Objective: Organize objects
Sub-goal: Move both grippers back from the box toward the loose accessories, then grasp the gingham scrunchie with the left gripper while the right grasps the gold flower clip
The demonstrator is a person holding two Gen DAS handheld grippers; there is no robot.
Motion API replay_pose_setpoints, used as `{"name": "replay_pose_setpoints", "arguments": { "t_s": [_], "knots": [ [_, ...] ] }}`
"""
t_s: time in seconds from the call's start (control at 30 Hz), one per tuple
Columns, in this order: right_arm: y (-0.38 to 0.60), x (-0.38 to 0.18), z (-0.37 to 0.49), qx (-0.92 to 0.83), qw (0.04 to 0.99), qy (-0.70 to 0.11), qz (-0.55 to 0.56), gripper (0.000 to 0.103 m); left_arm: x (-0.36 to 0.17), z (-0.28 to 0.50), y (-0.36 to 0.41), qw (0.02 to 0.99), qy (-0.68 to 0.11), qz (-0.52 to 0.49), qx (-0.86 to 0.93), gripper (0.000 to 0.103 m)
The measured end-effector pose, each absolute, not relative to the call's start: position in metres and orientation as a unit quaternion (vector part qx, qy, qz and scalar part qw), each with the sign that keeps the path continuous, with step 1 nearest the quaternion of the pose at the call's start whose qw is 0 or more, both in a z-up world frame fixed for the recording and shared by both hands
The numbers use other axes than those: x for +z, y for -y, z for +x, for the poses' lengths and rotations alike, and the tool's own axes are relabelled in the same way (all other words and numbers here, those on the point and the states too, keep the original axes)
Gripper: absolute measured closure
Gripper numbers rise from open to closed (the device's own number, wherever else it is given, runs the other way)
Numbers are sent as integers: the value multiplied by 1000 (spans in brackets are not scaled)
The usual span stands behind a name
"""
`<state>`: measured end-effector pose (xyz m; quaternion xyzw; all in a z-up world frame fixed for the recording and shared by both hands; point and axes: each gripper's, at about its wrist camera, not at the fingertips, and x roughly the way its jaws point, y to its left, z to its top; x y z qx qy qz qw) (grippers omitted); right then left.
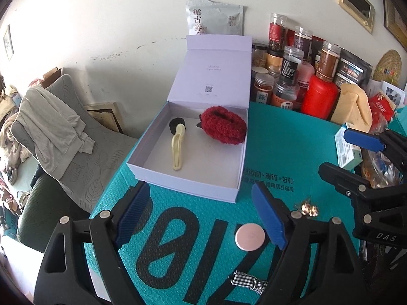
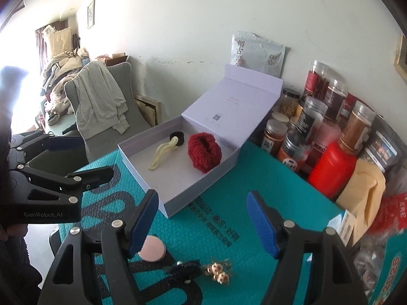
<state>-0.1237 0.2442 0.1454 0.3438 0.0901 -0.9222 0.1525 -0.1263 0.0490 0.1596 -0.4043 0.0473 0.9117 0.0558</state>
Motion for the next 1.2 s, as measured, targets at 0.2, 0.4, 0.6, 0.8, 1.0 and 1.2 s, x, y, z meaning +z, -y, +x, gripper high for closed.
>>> {"name": "replay_pose_setpoints", "arguments": {
  "t_s": [0.2, 0.4, 0.6, 0.8, 1.0, 1.2],
  "knots": [
    [-253, 127, -107, -918, 148, -84, 360, 30, 139, -110, -57, 74, -37, -412, 907, 21],
    [-256, 110, -90, -914, 154, -84, 367, 30, 115, -94, -64, 82, -37, -424, 901, 21],
    [-254, 95, -72, -908, 167, -75, 377, 30, 94, -79, -73, 92, -41, -440, 893, 21],
    [-258, 75, -53, -903, 170, -65, 388, 30, 71, -58, -76, 99, -29, -458, 883, 21],
    [-264, 60, -36, -901, 166, -57, 397, 30, 59, -35, -82, 98, -31, -459, 883, 21],
    [-270, 47, -24, -902, 150, -57, 401, 30, 48, -17, -90, 109, -25, -460, 881, 21]
  ]
}}
